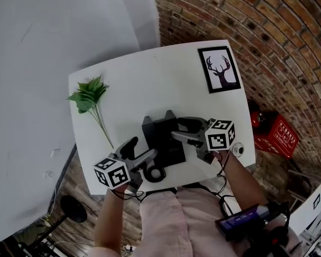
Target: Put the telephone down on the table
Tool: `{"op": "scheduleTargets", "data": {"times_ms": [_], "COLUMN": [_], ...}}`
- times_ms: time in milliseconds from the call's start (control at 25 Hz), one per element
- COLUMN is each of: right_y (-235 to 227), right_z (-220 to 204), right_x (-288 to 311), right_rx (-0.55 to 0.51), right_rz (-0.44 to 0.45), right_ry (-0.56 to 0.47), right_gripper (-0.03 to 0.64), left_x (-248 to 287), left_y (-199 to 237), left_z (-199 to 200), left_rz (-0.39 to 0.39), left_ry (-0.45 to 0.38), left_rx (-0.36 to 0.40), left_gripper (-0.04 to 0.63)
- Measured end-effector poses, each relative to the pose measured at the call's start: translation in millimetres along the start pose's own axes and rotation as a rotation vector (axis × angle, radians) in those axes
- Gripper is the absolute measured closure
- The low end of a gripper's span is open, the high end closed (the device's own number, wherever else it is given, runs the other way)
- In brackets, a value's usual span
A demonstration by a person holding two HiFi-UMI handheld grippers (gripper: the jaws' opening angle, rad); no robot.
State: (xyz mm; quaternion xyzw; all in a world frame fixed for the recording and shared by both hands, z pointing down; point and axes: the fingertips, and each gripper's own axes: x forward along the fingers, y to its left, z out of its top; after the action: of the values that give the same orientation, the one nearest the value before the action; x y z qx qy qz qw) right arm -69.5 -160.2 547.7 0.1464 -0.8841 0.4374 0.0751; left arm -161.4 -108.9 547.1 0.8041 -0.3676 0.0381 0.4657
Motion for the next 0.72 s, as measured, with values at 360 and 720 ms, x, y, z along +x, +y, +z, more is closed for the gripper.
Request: {"op": "scheduleTargets", "data": {"times_ms": [360,720], "right_y": [61,191], "right_z": [43,135], "right_x": [-42,-92], "right_rx": [-0.265,-0.73], "right_rz": [-0.113,-0.31], "right_ry": [-0.091,-0.413], "right_gripper": [0.357,0.611], "left_x": [-66,-143], "left_y": [-102,-198], "left_z": [84,170], "left_rz": [0.115,0.455], "left_ry": [-0.339,-0.73], "left_rx": [0.379,0.668], "left_gripper": [0.28,0.589]}}
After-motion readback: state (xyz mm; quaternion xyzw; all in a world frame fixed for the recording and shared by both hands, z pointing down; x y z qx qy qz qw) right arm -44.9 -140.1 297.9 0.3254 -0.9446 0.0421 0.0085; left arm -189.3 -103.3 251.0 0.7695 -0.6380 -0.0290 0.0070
